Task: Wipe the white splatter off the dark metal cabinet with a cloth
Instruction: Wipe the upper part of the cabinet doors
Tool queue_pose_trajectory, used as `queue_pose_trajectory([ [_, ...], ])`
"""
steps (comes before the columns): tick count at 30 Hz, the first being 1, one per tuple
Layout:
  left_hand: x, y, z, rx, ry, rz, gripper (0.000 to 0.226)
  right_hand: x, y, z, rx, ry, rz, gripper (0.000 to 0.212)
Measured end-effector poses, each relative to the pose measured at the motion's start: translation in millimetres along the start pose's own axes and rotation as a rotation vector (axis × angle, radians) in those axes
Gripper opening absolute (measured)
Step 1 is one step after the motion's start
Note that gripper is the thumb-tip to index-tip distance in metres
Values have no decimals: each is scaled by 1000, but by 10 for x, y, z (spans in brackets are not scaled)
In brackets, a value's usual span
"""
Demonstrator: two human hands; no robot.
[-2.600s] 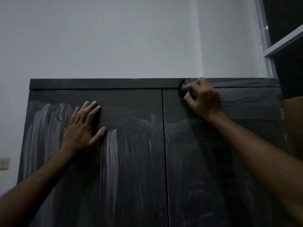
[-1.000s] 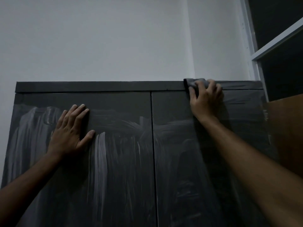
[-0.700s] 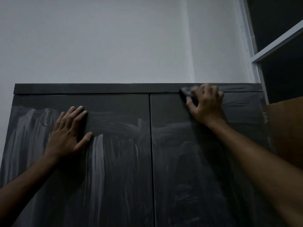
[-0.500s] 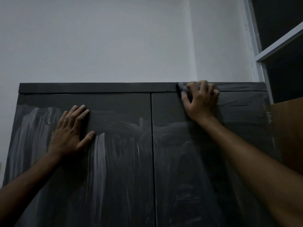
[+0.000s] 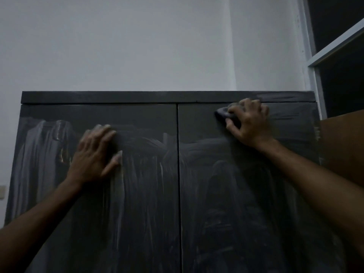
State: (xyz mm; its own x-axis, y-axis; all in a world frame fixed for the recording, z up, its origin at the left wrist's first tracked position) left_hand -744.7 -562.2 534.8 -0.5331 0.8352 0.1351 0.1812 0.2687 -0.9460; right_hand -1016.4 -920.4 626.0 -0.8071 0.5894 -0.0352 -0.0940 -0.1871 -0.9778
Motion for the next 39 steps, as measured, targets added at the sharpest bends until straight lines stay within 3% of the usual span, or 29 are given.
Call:
queue_pose_trajectory([
  [3,-237,26,684,-159,70,-78,69,-11,-168,488,-421,-7,26,38],
  [5,-448,43,1069,-213,85,-133,69,-31,-238,452,-541,-19,-3,39],
  [6,-538,46,1169,-206,84,-151,71,-33,-241,337,-492,-15,-1,38],
  [10,-733,59,1170,-139,33,-176,76,-41,50,32,37,-23,-1,33],
  [12,-758,86,1148,-144,-8,-178,78,-31,28,292,-21,2,26,34],
  [15,-746,91,1157,-134,-21,-171,79,-12,-194,655,-449,-22,53,34],
  [16,-744,89,1155,-130,-25,-175,80,-27,-235,636,-512,-42,33,35],
  [17,-744,91,1154,-128,-30,-181,80,-37,-245,549,-490,-39,22,35],
  [21,-753,91,1159,-132,-37,-194,81,-20,78,222,29,-22,29,30],
  [22,-761,90,1158,-131,-36,-197,81,-23,119,326,68,-20,14,32],
  [23,-765,88,1154,-128,-35,-201,81,-23,84,487,16,-10,9,34],
  [26,-767,84,1152,-119,-35,-198,81,-31,-225,937,-412,-25,13,40],
  [27,-763,84,1156,-119,-37,-193,81,-29,-286,921,-479,-40,4,40],
  [29,-760,86,1159,-121,-37,-187,81,-16,-276,666,-384,-41,6,37],
  [32,-759,81,1162,-122,-43,-188,81,3,125,331,16,-47,-3,33],
  [33,-762,82,1167,-122,-47,-189,81,-2,211,403,51,-45,-10,33],
  [34,-764,84,1167,-122,-50,-191,81,-1,204,539,2,-32,-6,35],
  [37,-769,84,1161,-122,-51,-196,81,-9,-63,974,-404,-32,19,38],
  [39,-772,85,1150,-121,-54,-197,81,-28,-172,944,-550,-72,-3,37],
])
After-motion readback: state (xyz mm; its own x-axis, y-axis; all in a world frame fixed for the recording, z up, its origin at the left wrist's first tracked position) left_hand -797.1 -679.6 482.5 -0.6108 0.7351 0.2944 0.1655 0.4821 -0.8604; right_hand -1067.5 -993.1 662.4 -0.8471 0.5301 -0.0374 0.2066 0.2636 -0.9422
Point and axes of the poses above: each hand's wrist, its own y-axis away from the middle knuckle, its own x-axis out of the back of the hand, z = x × y, the point moved 8 cm from there along -y, towards the middle knuckle, and after that the axes turned 6 degrees about y, right-handed, at the moved point
